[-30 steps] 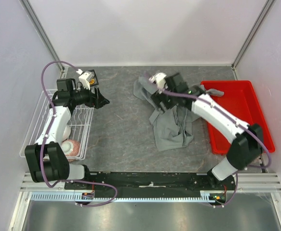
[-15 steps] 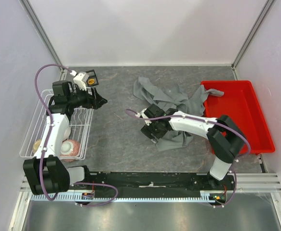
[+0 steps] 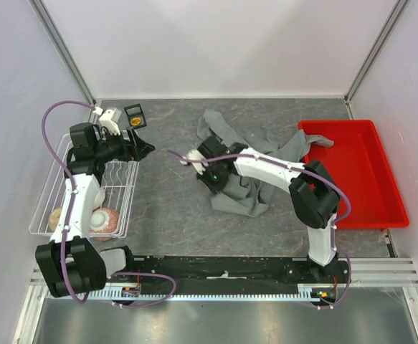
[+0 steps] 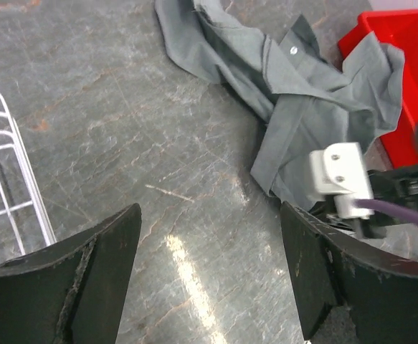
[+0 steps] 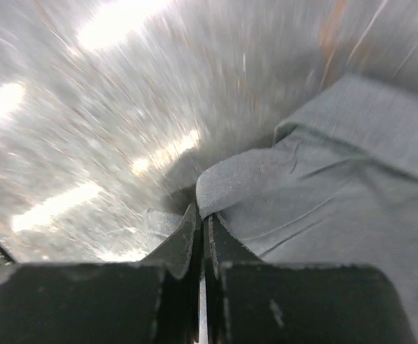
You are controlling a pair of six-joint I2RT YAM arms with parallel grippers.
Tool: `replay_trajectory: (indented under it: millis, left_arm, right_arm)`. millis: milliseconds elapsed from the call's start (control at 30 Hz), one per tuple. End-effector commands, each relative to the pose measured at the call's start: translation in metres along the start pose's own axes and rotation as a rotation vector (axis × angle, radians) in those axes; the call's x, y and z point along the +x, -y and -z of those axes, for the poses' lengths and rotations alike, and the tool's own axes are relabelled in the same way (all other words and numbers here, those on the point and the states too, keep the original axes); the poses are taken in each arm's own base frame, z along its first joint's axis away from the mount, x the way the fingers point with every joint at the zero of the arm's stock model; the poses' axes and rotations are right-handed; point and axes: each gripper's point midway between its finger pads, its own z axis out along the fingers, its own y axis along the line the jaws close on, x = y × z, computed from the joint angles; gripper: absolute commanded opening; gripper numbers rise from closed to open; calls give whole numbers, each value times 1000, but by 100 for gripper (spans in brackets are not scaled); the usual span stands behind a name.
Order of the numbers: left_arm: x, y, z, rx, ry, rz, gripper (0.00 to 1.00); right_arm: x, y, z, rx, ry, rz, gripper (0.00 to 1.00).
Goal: Pin the brooch onto the clothing
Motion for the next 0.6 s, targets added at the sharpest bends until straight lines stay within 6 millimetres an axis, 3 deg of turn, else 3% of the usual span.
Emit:
replay_trajectory:
  millis: [0,67,100,133,167,200,233,267,300,333,367,400,433,467,500,567]
  left_arm:
    - [-29,8,-5,65,84,6,85]
    - [-42,8,-7,69,105,-14,85]
    - [-49,8,-6,68,119,-25,85]
    - [-52,9,-7,72,126,-36,85]
    - [-56,10,-6,79,135,-49,85]
    - [-62,10,-6,80,148,-66,85]
    - [-65,11,-5,83,155,-91,85]
    - [-66,13,-5,92,155,-108,85]
    - [-67,13,-5,97,155,-122,85]
    - [-65,13,-6,105,151,-156,85]
    - [-63,16,-5,125,143,-177,85]
    - [-59,18,-6,142,128,-194,84]
    - [-49,17,-9,152,94,-241,84]
    - [-42,19,-10,168,71,-265,84]
    - [-30,24,-15,191,40,-292,83]
    - [-6,32,-18,234,-18,-394,83]
  right_arm:
    - [-124,-31,117,-139,341,343,0]
    - [-145,-53,160,-215,429,416,0]
    - [-154,-62,198,-224,483,478,0]
    - [-154,-68,217,-230,512,510,0]
    - [-147,-75,247,-222,548,545,0]
    - [-139,-74,258,-197,556,579,0]
    - [-125,-77,293,-144,606,617,0]
    - [-113,-64,301,-53,590,615,0]
    - [-88,-54,285,-26,515,598,0]
    - [-67,-47,310,56,543,592,0]
    - [-52,-25,310,124,518,534,0]
    - [-22,-1,285,179,410,465,0]
    - [-6,11,288,222,399,417,0]
    - [7,35,283,266,372,331,0]
    - [22,44,265,265,319,281,0]
    - [28,65,247,305,287,181,0]
